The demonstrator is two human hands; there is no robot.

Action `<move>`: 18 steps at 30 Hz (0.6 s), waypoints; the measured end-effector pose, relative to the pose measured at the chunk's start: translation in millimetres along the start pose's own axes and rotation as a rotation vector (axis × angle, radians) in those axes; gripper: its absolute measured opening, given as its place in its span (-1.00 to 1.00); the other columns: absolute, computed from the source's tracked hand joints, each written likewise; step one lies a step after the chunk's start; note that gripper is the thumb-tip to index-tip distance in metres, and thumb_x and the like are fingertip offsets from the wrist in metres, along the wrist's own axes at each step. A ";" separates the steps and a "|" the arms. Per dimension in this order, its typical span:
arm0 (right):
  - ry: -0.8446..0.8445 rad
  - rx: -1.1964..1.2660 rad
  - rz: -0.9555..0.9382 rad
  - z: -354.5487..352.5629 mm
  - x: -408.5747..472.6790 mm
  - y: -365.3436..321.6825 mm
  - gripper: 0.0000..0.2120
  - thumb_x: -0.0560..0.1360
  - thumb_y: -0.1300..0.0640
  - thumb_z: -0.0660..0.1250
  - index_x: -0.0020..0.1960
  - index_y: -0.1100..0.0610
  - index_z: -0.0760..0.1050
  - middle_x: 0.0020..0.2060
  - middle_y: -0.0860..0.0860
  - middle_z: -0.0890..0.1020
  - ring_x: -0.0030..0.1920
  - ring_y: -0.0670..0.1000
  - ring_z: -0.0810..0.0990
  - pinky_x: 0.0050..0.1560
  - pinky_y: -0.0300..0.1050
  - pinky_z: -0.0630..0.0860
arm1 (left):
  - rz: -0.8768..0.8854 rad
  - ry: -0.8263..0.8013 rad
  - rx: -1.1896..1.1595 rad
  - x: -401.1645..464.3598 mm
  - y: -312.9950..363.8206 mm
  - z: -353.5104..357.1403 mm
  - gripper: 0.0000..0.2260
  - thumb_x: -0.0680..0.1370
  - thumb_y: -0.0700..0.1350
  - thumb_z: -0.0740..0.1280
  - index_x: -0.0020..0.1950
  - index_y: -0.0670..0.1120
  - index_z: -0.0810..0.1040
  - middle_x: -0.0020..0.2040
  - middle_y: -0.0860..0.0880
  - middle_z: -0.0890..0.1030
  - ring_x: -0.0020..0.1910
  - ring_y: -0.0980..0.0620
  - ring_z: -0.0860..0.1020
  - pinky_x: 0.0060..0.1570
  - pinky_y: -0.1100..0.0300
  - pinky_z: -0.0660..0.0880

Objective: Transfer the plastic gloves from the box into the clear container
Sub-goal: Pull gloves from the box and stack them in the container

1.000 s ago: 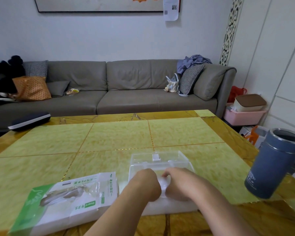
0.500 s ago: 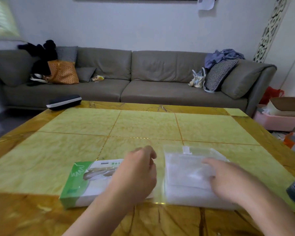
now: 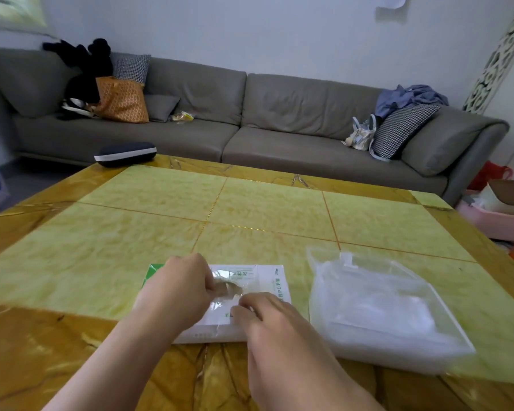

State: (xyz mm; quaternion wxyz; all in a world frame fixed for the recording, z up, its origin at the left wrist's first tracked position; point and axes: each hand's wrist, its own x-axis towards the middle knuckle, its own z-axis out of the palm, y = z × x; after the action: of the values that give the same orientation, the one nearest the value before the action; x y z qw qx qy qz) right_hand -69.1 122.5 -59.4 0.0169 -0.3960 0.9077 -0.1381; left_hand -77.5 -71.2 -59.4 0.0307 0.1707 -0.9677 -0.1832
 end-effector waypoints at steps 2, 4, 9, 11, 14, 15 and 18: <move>-0.030 -0.023 0.006 0.7 1.0 -0.6 -0.47 0.58 0.23 0.23 0.54 0.02 0.35 0.45 -0.10 0.34 0.45 -0.02 0.24 0.36 -0.20 0.26 | 0.003 -0.004 -0.086 -0.6 -0.3 -2.4 -0.80 0.50 -0.12 0.40 -0.33 0.04 0.60 -0.37 0.09 0.59 -0.41 0.08 0.56 -0.39 0.16 0.55; -0.022 -0.013 -0.011 0.9 1.2 1.3 -0.50 0.57 0.23 0.22 0.50 0.00 0.37 0.42 -0.13 0.35 0.43 -0.05 0.24 0.36 -0.22 0.27 | 0.016 0.041 -0.253 -2.1 -0.7 -7.5 -0.87 0.53 -0.11 0.43 -0.19 0.08 0.68 -0.26 0.13 0.67 -0.26 0.17 0.63 -0.25 0.19 0.60; -0.032 -0.020 -0.026 6.2 1.9 5.2 -0.54 0.58 0.20 0.19 0.46 -0.01 0.37 0.39 -0.15 0.35 0.41 -0.04 0.27 0.39 -0.19 0.29 | 0.031 0.284 -0.682 -5.8 -0.3 -26.7 -0.96 0.59 -0.02 0.42 -0.04 0.12 0.66 -0.17 0.15 0.70 -0.15 0.25 0.63 -0.16 0.30 0.49; -0.024 -0.010 -0.027 5.1 1.9 4.8 -0.53 0.58 0.20 0.20 0.47 -0.02 0.36 0.39 -0.16 0.35 0.41 -0.06 0.26 0.40 -0.19 0.29 | 0.038 0.091 -0.553 -11.1 -8.1 -28.5 -0.82 0.51 0.19 0.46 0.03 0.17 0.59 -0.12 0.15 0.67 -0.11 0.23 0.63 -0.16 0.31 0.51; -0.016 0.002 -0.027 3.3 0.2 3.2 -0.50 0.58 0.23 0.23 0.49 -0.04 0.36 0.39 -0.17 0.35 0.41 -0.06 0.25 0.40 -0.18 0.30 | 0.037 -0.020 -0.129 -12.7 -23.0 -20.2 -0.83 0.47 0.15 0.48 -0.20 0.12 0.59 -0.29 0.10 0.63 -0.33 0.16 0.58 -0.36 0.13 0.54; -0.013 0.003 -0.032 3.2 0.1 3.6 -0.50 0.58 0.23 0.23 0.49 -0.03 0.36 0.39 -0.17 0.34 0.41 -0.06 0.25 0.39 -0.20 0.29 | 0.020 0.064 -0.124 -11.5 -24.1 -20.3 -0.84 0.51 0.03 0.46 -0.27 0.09 0.60 -0.36 0.09 0.62 -0.40 0.10 0.58 -0.40 0.11 0.54; -0.011 0.008 -0.042 5.0 -0.2 5.8 -0.50 0.56 0.26 0.20 0.47 -0.01 0.36 0.37 -0.17 0.34 0.40 -0.05 0.26 0.36 -0.25 0.24 | 0.051 0.380 -0.402 -17.7 -11.2 -32.6 -0.80 0.60 -0.14 0.38 -0.20 0.06 0.66 -0.34 0.09 0.66 -0.48 0.00 0.56 -0.47 0.10 0.53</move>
State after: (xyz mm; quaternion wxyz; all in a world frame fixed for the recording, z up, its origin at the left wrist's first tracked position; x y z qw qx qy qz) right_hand -72.4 125.3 -65.7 0.0207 -0.4154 0.8986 -0.1400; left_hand -53.3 -86.2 -33.0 0.2493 0.1681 -0.8928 -0.3353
